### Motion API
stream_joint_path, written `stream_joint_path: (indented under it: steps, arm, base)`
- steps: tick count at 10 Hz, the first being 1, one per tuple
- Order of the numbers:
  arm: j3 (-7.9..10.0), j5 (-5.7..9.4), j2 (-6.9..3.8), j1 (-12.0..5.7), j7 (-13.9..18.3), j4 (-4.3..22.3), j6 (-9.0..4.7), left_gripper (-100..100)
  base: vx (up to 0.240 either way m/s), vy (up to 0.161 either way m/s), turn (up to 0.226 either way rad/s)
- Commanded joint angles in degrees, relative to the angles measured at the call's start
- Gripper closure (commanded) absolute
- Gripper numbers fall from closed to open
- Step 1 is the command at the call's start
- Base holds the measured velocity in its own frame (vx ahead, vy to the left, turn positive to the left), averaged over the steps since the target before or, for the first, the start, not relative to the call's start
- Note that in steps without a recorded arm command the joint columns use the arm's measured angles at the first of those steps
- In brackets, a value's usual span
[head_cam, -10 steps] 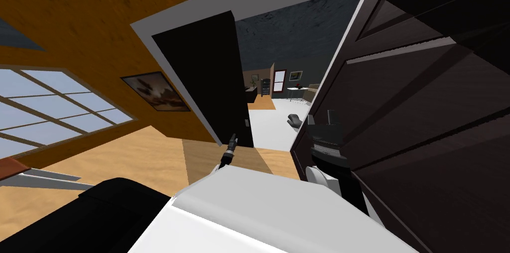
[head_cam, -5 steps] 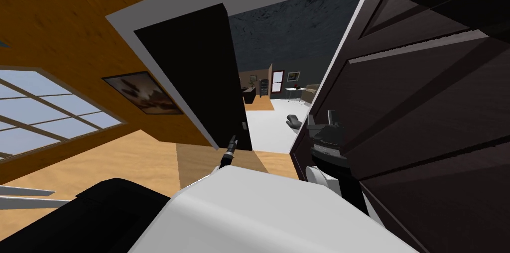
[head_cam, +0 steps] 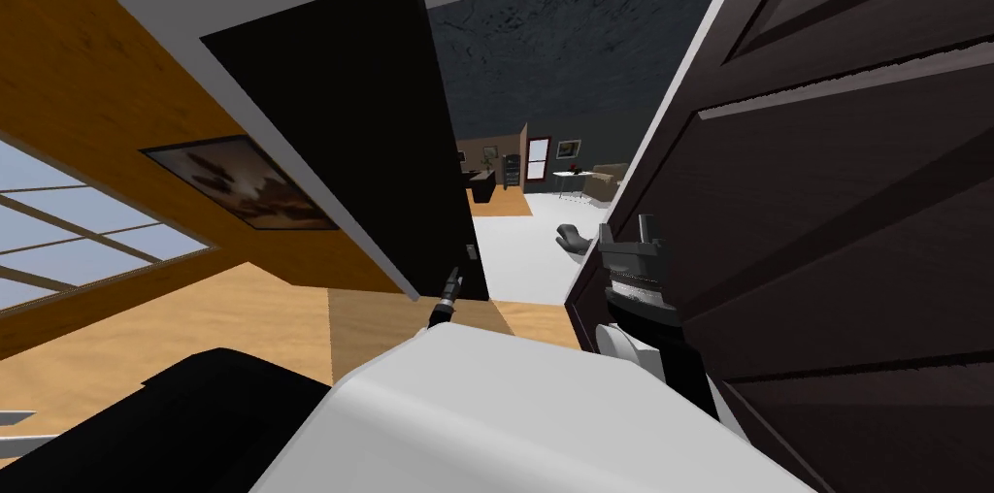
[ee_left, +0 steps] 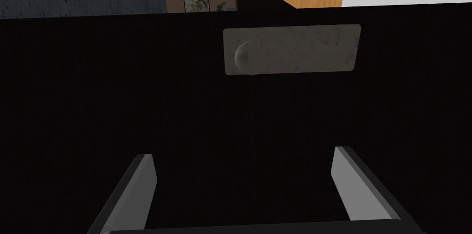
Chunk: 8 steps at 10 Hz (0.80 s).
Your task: Pull the door open
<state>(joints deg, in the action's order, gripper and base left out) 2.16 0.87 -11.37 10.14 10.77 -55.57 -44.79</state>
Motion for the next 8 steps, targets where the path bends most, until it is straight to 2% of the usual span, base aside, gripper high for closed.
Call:
stream_joint_path:
  steps: [1,2,4,8]
  arm:
    - [-0.06,0.21,-0.15,-0.43,0.3,1.8,-0.45,-100]
    - [-0.05,0.12,-0.07,-0.15,0.2,0.9,-0.24,-100]
    - [0.74,0.66,-0.78,-0.41,0.6,2.4,-0.98,-100]
    - [2.82,2.04,-2.60,-1.04,1.8,5.9,-2.82,-100]
  base:
    - [0.163,0.027,-0.061]
    - [0.069,0.010,-0.013]
    - [0.151,-0.015,-0.096]
    - [0.210,-0.014,-0.127]
